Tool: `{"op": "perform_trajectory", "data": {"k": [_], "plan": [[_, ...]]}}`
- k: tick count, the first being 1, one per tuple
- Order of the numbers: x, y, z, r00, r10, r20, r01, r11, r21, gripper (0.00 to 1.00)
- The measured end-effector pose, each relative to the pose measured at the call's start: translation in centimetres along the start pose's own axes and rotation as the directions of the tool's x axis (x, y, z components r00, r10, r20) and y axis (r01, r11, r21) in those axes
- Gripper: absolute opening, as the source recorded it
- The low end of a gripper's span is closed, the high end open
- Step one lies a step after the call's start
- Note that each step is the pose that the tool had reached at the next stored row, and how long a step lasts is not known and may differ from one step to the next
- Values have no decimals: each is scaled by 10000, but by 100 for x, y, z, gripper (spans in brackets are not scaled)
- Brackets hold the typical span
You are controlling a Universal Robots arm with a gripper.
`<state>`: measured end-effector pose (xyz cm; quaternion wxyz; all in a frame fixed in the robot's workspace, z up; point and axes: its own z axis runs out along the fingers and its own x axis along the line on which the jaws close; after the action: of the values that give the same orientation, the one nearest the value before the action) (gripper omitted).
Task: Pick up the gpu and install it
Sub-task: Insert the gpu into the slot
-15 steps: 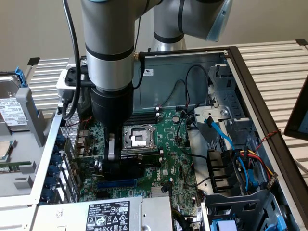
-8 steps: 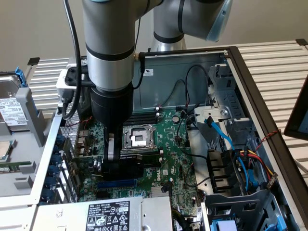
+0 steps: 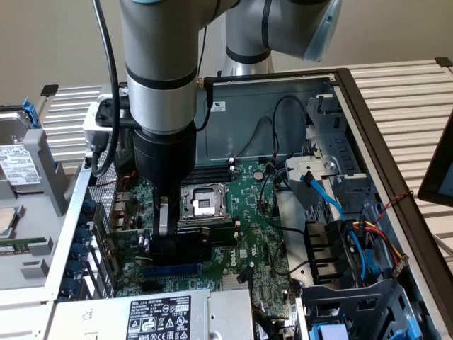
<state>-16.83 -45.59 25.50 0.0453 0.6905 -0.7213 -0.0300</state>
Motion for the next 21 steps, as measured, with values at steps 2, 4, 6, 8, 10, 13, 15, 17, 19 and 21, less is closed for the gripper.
{"op": "perform_trajectory", "data": {"k": [2,4,6,8,10,13,15,17,19,21], "plan": [[0,1,0,10000,0,-1,0,10000,0,27],[-9,3,-1,10000,2,-2,-2,10000,0,27],[-16,2,0,10000,0,-1,0,10000,1,27],[-16,2,1,10000,-2,-3,2,10000,0,27],[-18,1,9,10000,-2,0,2,10000,2,27],[-18,1,19,10000,-1,-2,1,10000,1,27],[-18,2,23,10000,-1,-3,1,10000,0,27],[-19,3,27,10000,-1,-1,1,10000,1,27],[-19,1,36,10000,-2,2,2,10000,4,27],[-19,1,46,10000,-1,-1,1,10000,2,27]]}}
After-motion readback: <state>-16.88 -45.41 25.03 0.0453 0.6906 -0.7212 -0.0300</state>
